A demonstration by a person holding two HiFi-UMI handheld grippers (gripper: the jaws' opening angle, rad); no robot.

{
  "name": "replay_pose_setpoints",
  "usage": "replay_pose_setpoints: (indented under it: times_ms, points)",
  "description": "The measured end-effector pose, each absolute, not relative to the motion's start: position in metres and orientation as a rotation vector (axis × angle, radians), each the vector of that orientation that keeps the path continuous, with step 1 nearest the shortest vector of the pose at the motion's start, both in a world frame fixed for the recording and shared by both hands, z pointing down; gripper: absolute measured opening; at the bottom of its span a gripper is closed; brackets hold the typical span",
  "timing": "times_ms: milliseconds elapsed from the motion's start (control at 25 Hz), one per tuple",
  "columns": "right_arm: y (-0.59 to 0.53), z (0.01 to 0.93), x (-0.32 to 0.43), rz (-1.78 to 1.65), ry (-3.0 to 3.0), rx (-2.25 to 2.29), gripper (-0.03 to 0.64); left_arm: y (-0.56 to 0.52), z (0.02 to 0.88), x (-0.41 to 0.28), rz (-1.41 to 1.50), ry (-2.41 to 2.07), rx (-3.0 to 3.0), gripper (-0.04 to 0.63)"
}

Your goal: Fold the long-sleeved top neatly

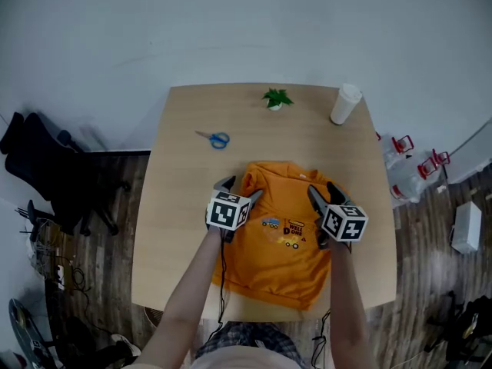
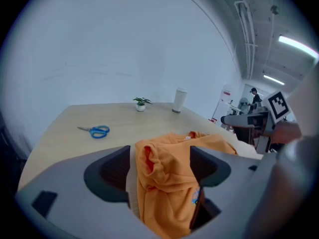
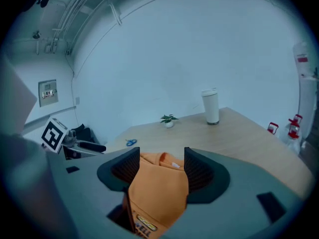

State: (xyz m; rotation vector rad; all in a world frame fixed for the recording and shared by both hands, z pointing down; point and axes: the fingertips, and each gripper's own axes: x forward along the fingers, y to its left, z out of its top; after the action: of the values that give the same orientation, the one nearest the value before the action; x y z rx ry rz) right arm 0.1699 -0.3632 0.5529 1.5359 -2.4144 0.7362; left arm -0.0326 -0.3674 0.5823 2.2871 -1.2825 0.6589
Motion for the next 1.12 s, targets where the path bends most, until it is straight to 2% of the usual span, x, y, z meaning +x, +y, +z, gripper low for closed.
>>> replay_pose_setpoints:
  times_ms: [320, 640, 840, 1120]
  points:
    - [-0.367, 0.572, 0.248, 0.546, -2.238, 1.375, 0.301, -0.403, 0.602, 0.002, 1.042, -0.963, 2.469, 0.364]
    - [-0.384, 0.613, 0.257, 0.373, -2.106, 0.969, 0.301, -0.444, 0.625, 0.011, 1.307, -0.736, 2.497, 0.362]
    - [-0.397, 0.644, 0.264, 0.39, -2.024, 0.869, 0.281, -0.459, 0.65, 0.01, 1.456, -0.619, 2.477, 0.36]
    - [-0.401, 0.68, 0.263, 0.465, -1.945, 0.77, 0.293, -0.451, 0.692, 0.003, 1.524, -0.484, 2.365, 0.344]
